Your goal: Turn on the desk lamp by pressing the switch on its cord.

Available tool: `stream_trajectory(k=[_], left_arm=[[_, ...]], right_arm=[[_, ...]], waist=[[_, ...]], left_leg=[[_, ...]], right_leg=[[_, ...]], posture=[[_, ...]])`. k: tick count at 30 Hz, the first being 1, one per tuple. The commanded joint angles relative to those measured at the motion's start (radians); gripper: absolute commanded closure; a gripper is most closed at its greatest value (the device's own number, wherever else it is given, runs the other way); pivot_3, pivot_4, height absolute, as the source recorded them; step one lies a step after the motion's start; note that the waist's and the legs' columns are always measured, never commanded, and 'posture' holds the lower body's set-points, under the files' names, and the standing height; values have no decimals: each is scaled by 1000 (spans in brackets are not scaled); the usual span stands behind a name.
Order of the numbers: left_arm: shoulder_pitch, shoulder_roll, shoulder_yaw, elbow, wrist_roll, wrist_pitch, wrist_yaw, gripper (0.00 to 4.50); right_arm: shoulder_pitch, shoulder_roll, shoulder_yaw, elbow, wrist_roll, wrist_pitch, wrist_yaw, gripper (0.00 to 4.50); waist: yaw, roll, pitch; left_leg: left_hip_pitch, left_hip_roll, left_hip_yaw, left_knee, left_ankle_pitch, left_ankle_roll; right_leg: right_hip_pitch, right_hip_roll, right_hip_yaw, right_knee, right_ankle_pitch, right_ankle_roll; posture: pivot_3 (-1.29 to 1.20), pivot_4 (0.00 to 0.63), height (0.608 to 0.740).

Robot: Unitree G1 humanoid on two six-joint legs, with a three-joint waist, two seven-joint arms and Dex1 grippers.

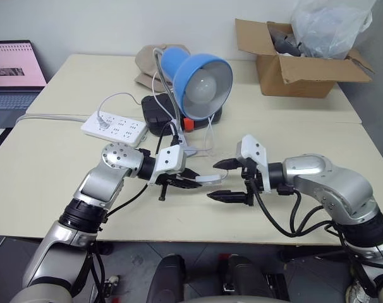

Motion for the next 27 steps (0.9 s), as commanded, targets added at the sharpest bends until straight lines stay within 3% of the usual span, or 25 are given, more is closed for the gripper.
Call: stream_trajectory(k=[1,13,16,27], left_arm=[[5,5,31,-35,-22,3,9,4109],[16,9,31,-48,-20,5,13,4109],[15,10,30,-48,-19,6,16,4109],[20,13,33,-55,-16,8,23,4109]], right_arm=[[-28,11,17,16,-38,-42,23,0],[-37,46,48,77,-122,-93,45,0],[-35,46,56,89,-142,-107,53,484],[-36,38,84,116,-214,-174,95,3329]], waist=[[0,0,0],[0,0,0],[0,0,0],[0,0,0]], left_leg=[[0,0,0,0,0,0],[0,0,0,0,0,0],[0,0,0,0,0,0],[0,0,0,0,0,0]], right_leg=[[0,0,0,0,0,0],[0,0,0,0,0,0],[0,0,0,0,0,0],[0,0,0,0,0,0]], posture=[[0,150,740],[0,150,740],[0,150,740],[0,150,740]])
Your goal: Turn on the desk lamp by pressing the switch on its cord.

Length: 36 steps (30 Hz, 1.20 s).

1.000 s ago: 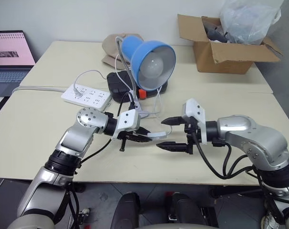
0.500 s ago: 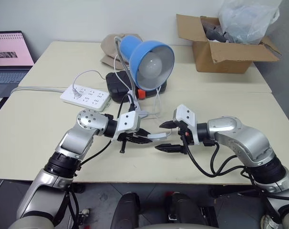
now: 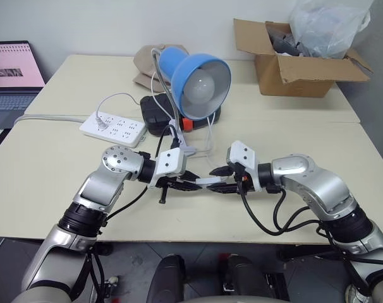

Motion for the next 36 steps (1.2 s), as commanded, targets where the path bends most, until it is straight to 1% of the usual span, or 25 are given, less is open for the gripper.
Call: stream_trajectory(k=[1,4,12,14,16,18,19,21,22,23,26,36], left_arm=[[-10,9,32,-32,-17,-8,5,4109],[-13,9,33,-27,-15,-11,4,4110],[-14,9,35,-25,-12,-15,2,4110],[-13,10,35,-26,-11,-17,1,4110],[-13,11,35,-27,-10,-19,0,4110],[-13,11,34,-27,-9,-21,-1,4110],[-14,10,34,-26,-8,-22,-1,4110],[-16,10,33,-24,-8,-24,1,4110],[-17,10,31,-23,-8,-26,3,4110],[-17,10,31,-23,-8,-27,4,4110],[-18,10,30,-22,-7,-28,6,4110],[-17,9,26,-20,-4,-33,13,4110]], right_arm=[[-21,-17,6,11,-39,-56,35,3497],[-23,-18,6,20,-47,-73,54,3733],[-34,-15,6,33,-65,-102,96,3755],[-36,-11,5,34,-68,-100,98,3870],[-36,-8,1,36,-69,-94,98,3874],[-36,-5,-6,38,-66,-88,97,3233],[-36,-4,-10,39,-62,-86,98,3055],[-39,-3,-17,36,-55,-78,100,2517],[-41,-3,-20,34,-53,-73,101,2395],[-42,-3,-23,30,-50,-65,101,2181],[-41,-15,-25,13,-44,-45,112,1389],[-25,-24,-49,-9,-29,1,89,1372]], waist=[[0,0,0],[0,0,0],[0,0,0],[0,0,0],[0,0,0],[0,0,0],[0,0,0],[0,0,0],[0,0,0],[0,0,0],[0,0,0],[0,0,0]], left_leg=[[0,0,0,0,0,0],[0,0,0,0,0,0],[0,0,0,0,0,0],[0,0,0,0,0,0],[0,0,0,0,0,0],[0,0,0,0,0,0],[0,0,0,0,0,0],[0,0,0,0,0,0],[0,0,0,0,0,0],[0,0,0,0,0,0],[0,0,0,0,0,0],[0,0,0,0,0,0]], right_leg=[[0,0,0,0,0,0],[0,0,0,0,0,0],[0,0,0,0,0,0],[0,0,0,0,0,0],[0,0,0,0,0,0],[0,0,0,0,0,0],[0,0,0,0,0,0],[0,0,0,0,0,0],[0,0,0,0,0,0],[0,0,0,0,0,0],[0,0,0,0,0,0],[0,0,0,0,0,0]], posture=[[0,150,740],[0,150,740],[0,150,740],[0,150,740],[0,150,740],[0,150,740],[0,150,740],[0,150,740],[0,150,740],[0,150,740],[0,150,740],[0,150,740]])
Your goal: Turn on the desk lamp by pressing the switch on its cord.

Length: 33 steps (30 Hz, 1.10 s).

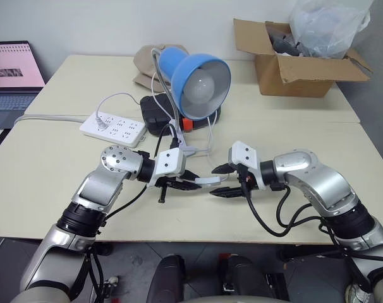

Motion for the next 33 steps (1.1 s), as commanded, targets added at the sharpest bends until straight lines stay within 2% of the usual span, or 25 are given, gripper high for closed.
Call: stream_trajectory(k=[1,18,21,29,33], left_arm=[[-16,3,26,-17,-8,-12,9,4110],[-15,0,21,-17,-5,-14,18,4110],[-12,1,20,-21,-5,-14,21,4110],[-10,2,18,-20,-1,-18,19,4110],[-12,1,21,-17,3,-21,15,4110]], right_arm=[[1,-6,-39,-38,13,13,-12,1372],[4,25,-12,-59,11,41,-32,1372],[4,29,-13,-57,11,44,-35,1839],[6,8,-4,-47,-4,20,-23,3552],[5,-9,5,-45,-9,1,-1,3857]], waist=[[0,0,0],[0,0,0],[0,0,0],[0,0,0],[0,0,0]], left_leg=[[0,0,0,0,0,0],[0,0,0,0,0,0],[0,0,0,0,0,0],[0,0,0,0,0,0],[0,0,0,0,0,0]], right_leg=[[0,0,0,0,0,0],[0,0,0,0,0,0],[0,0,0,0,0,0],[0,0,0,0,0,0],[0,0,0,0,0,0]], posture=[[0,150,740],[0,150,740],[0,150,740],[0,150,740],[0,150,740]])
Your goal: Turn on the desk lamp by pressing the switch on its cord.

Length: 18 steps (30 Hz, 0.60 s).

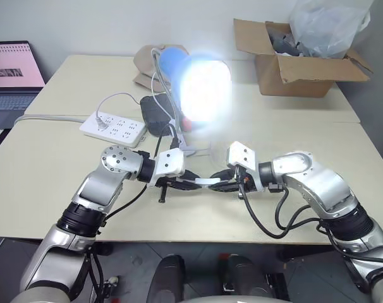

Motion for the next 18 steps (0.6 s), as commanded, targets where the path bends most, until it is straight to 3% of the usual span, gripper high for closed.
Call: stream_trajectory(k=[1,9,11,18], left_arm=[[-12,1,24,-17,-1,-13,20,4110],[-10,4,24,-20,-3,-14,22,4110],[-9,4,24,-22,-4,-13,23,4110],[-7,6,19,-26,-5,-13,29,4110]], right_arm=[[-3,-16,-5,-11,-5,-17,19,3868],[-8,-16,2,1,-19,-48,43,3956],[-8,-4,-7,9,-18,-48,33,3259],[-10,14,-31,-1,13,-35,39,1982]], waist=[[0,0,0],[0,0,0],[0,0,0],[0,0,0]], left_leg=[[0,0,0,0,0,0],[0,0,0,0,0,0],[0,0,0,0,0,0],[0,0,0,0,0,0]], right_leg=[[0,0,0,0,0,0],[0,0,0,0,0,0],[0,0,0,0,0,0],[0,0,0,0,0,0]], posture=[[0,150,740],[0,150,740],[0,150,740],[0,150,740]])
